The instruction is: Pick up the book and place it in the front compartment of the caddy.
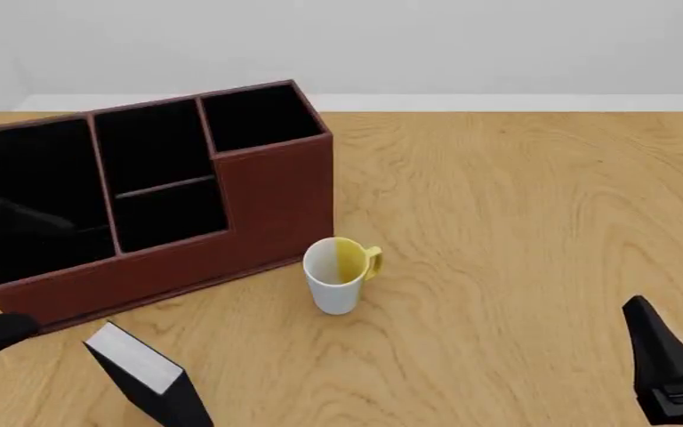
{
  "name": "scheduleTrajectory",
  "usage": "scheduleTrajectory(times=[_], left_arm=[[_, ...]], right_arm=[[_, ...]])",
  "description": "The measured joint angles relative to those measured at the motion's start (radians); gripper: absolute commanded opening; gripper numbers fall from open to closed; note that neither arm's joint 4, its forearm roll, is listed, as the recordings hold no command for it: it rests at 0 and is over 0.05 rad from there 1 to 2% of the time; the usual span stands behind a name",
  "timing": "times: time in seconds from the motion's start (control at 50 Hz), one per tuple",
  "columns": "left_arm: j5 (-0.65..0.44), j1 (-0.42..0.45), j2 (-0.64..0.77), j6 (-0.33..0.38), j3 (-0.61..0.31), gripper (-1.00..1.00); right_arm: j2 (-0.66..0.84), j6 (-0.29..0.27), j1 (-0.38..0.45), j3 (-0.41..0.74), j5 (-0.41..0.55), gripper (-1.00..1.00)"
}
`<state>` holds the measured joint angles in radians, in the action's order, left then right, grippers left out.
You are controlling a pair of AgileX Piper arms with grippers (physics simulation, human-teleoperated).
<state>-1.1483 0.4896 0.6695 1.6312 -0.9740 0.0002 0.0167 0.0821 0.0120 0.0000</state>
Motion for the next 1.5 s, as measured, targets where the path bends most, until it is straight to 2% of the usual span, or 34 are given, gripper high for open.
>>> scheduleTrajectory(times=[0.26, 0.58, 0.98, 1.14, 1.5], left_arm=[[-0.052, -0.014, 0.068, 0.069, 0.006, 1.0], [-0.049, 0.045, 0.14, 0.021, 0.037, 1.0], [0.079, 0.066, 0.21, -0.026, 0.148, 1.0], [0.081, 0.041, 0.227, -0.008, 0.169, 1.0], [0.095, -0.099, 0.277, 0.094, 0.19, 1.0]], right_arm=[[0.0, -0.006, -0.003, -0.004, -0.002, 1.0], [0.0, -0.01, -0.008, -0.009, -0.002, 1.0], [0.0, -0.026, -0.006, -0.011, -0.003, 1.0], [0.0, -0.029, -0.006, -0.012, -0.002, 1.0], [0.0, -0.028, -0.005, -0.012, -0.001, 1.0]])
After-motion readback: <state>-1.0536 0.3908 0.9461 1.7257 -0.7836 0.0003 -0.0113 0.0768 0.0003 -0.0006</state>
